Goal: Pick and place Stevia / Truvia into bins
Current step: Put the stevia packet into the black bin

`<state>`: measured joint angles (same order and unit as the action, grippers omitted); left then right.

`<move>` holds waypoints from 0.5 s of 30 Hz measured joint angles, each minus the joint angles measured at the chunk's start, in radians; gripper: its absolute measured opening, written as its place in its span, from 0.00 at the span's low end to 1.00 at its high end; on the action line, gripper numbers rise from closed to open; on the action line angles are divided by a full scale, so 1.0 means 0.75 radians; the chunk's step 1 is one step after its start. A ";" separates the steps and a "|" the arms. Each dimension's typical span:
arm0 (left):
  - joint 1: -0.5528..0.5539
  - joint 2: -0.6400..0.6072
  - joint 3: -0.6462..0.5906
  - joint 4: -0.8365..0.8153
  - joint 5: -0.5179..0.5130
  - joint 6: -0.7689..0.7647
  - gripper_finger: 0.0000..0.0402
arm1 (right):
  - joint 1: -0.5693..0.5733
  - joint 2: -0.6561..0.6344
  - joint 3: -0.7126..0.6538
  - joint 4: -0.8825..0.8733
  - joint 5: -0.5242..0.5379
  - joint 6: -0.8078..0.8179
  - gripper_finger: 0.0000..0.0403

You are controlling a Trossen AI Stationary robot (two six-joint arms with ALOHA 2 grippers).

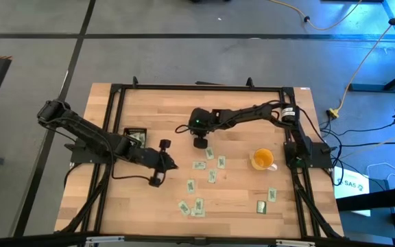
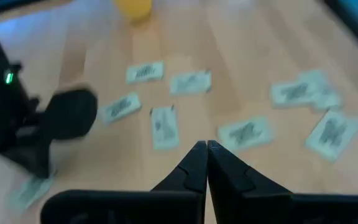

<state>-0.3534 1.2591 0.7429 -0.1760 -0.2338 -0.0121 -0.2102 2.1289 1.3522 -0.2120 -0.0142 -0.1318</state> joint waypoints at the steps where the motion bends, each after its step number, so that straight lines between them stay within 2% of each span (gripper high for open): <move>1: 0.000 0.000 0.000 -0.027 -0.021 0.000 0.02 | 0.000 -0.009 -0.001 -0.009 -0.024 0.000 0.01; 4: 0.000 0.001 -0.001 -0.084 -0.134 0.001 0.02 | 0.005 -0.038 -0.007 -0.034 -0.141 -0.002 0.00; 8: 0.001 0.001 -0.001 -0.180 -0.287 0.012 0.05 | 0.007 -0.077 -0.006 -0.018 -0.424 -0.001 0.00; 15: 0.001 0.001 -0.001 -0.293 -0.302 0.093 0.13 | 0.041 -0.101 -0.004 0.052 -1.022 -0.005 0.00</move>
<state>-0.3531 1.2594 0.7425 -0.3956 -0.4603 0.0574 -0.1794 2.0533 1.3495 -0.1731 -0.7807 -0.1356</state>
